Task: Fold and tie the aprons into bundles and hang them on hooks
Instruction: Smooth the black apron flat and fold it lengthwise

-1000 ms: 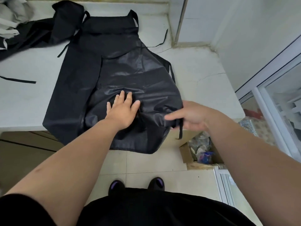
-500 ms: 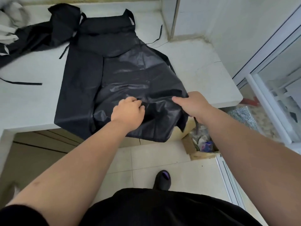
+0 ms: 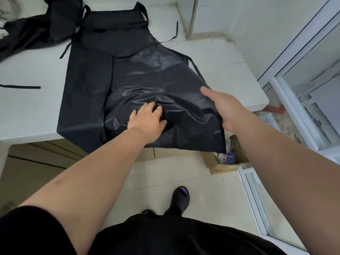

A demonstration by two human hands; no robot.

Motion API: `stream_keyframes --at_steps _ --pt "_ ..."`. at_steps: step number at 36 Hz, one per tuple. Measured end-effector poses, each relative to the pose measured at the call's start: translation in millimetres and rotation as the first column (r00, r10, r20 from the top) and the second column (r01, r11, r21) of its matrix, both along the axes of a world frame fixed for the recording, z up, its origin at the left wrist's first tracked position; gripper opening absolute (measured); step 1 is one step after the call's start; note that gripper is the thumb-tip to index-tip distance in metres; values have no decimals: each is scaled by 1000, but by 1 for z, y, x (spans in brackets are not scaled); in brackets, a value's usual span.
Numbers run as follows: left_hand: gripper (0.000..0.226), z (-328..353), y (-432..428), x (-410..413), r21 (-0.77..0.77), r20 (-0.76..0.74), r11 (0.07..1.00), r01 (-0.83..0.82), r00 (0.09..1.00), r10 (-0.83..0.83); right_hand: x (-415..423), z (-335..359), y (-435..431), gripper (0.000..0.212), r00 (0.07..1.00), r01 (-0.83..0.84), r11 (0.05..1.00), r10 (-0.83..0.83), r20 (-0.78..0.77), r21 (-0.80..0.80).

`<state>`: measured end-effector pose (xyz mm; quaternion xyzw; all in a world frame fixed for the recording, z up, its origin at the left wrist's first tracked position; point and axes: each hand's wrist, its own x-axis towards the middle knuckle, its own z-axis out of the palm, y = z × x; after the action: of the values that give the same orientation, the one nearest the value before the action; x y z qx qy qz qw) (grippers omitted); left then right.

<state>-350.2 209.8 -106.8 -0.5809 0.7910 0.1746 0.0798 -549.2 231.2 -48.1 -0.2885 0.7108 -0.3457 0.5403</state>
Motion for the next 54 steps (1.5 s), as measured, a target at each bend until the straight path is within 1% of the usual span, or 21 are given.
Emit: stream_keyframes --at_steps 2,4,5,9,12,15,19,22,28,30,34,37,39,41,42,43,45,48,49,51,54 --pt "52 0 -2 1 -9 -49 1000 11 999 -12 2 5 -8 37 998 28 999 -30 -53 -38" --pt "46 0 -4 2 -50 -87 999 18 996 -22 9 13 -11 10 995 -59 996 53 -84 -67" --pt "45 1 -5 2 -57 -107 998 10 994 -16 13 17 -12 5 989 -121 989 113 -96 -83" --pt "48 2 -7 -1 -18 -142 999 -28 990 25 21 29 -19 23 973 -232 955 227 -45 -184" --pt "49 0 -8 -3 26 -153 999 -44 987 48 20 34 -26 29 986 -165 961 156 -57 -224" --pt "46 0 -8 -7 35 -139 998 -55 988 59 11 33 -30 26 989 -92 965 59 -138 -247" --pt "46 7 -14 -21 42 -72 994 -104 992 106 1 25 -28 12 966 -122 972 69 -247 -203" --pt "50 11 -18 -28 35 -19 992 -123 992 124 -5 17 -30 26 973 -97 977 53 -225 -188" --pt "53 8 -18 -35 0 -18 989 -145 989 145 -13 12 -32 11 939 -124 973 52 -339 -195" --pt "56 6 -19 -38 19 -30 987 -158 987 158 -12 16 -33 5 947 -119 967 42 -318 -225" --pt "60 2 -17 -44 33 -11 987 -158 987 159 1 32 -30 38 977 -203 937 174 -126 -286" --pt "63 1 -16 -42 84 30 991 -102 995 100 15 39 -31 63 931 -365 872 333 -152 -326" --pt "56 0 -18 -31 132 -73 989 -61 995 71 26 41 -33 68 894 -449 832 419 -160 -325" --pt "43 3 -19 -15 121 -353 991 -62 930 101 40 42 -33 69 856 -517 799 485 -179 -307" --pt "36 8 -19 -8 146 -513 982 -119 839 179 48 41 -33 69 840 -543 785 508 -192 -298" --pt "32 16 -17 1 213 -637 954 -209 711 298 57 40 -33 69 827 -562 775 525 -200 -289" --pt "29 28 -16 18 364 -721 850 -381 462 516 72 34 -34 67 805 -593 760 557 -204 -265" --pt "41 38 -16 47 456 -706 726 -516 287 648 99 17 -34 61 736 -676 717 645 -204 -171" --pt "42 41 -15 52 483 -693 704 -520 265 670 103 10 -33 59 708 -703 700 672 -216 -127" --pt "35 43 -9 63 479 -668 697 -533 295 684 114 -4 -34 53 679 -726 686 702 -215 -55" --pt "23 39 -3 74 351 -643 767 -538 457 615 117 -19 -36 30 739 -658 753 641 -206 -16"
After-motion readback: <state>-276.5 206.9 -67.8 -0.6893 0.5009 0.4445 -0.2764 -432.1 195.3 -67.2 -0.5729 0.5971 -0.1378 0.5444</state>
